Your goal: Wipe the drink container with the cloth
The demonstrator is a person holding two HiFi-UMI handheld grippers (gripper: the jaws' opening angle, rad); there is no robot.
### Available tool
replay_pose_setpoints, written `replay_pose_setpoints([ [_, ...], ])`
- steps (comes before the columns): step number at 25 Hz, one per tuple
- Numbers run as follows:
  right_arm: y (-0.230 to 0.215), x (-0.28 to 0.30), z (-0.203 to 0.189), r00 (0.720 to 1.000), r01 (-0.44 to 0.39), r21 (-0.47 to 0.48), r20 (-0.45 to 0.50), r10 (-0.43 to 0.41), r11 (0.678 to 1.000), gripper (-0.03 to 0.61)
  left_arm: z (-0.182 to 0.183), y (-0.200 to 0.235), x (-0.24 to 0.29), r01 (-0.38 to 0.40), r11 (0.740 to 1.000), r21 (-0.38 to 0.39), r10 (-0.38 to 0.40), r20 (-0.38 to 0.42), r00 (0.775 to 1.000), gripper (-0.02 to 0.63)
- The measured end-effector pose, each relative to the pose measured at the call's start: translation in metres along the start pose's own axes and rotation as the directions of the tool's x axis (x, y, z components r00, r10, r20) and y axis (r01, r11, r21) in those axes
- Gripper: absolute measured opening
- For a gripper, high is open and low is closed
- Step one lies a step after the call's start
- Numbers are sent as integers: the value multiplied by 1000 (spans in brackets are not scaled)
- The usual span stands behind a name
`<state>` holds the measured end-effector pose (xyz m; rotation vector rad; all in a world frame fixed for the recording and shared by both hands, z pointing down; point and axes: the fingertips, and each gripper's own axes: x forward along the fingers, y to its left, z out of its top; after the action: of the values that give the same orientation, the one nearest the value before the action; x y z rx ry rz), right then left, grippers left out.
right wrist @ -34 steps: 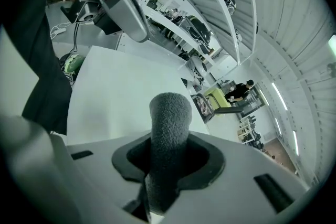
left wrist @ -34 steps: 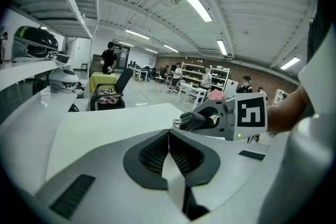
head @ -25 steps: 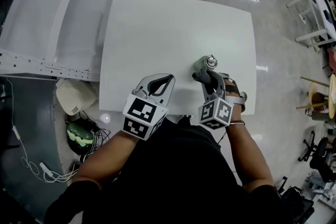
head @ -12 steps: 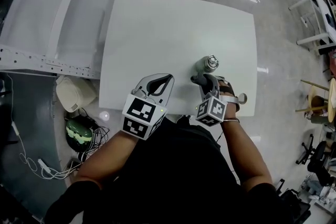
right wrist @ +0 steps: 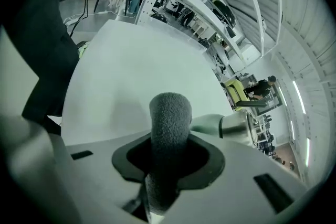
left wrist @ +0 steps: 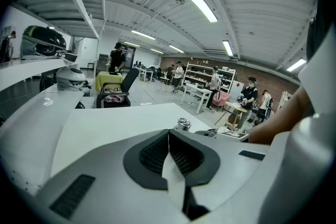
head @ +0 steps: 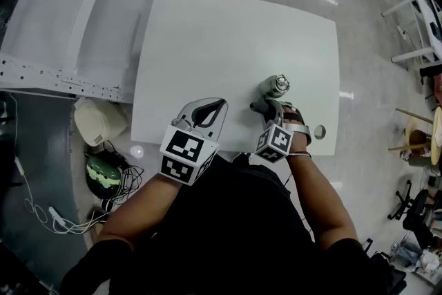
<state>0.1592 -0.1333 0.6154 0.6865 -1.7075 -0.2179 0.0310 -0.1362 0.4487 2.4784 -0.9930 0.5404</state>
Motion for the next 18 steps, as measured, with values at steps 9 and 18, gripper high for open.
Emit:
replay_pose_setpoints([
  [9, 10, 18, -6, 1000, -16, -36, -14, 15, 999, 116, 0, 6, -5, 1, 1000, 2, -1, 3, 1000, 17],
  [18, 12, 3, -3, 998, -66, 75, -19, 68, 995, 117, 3, 10, -7, 37, 999, 21, -38, 8, 999, 17],
])
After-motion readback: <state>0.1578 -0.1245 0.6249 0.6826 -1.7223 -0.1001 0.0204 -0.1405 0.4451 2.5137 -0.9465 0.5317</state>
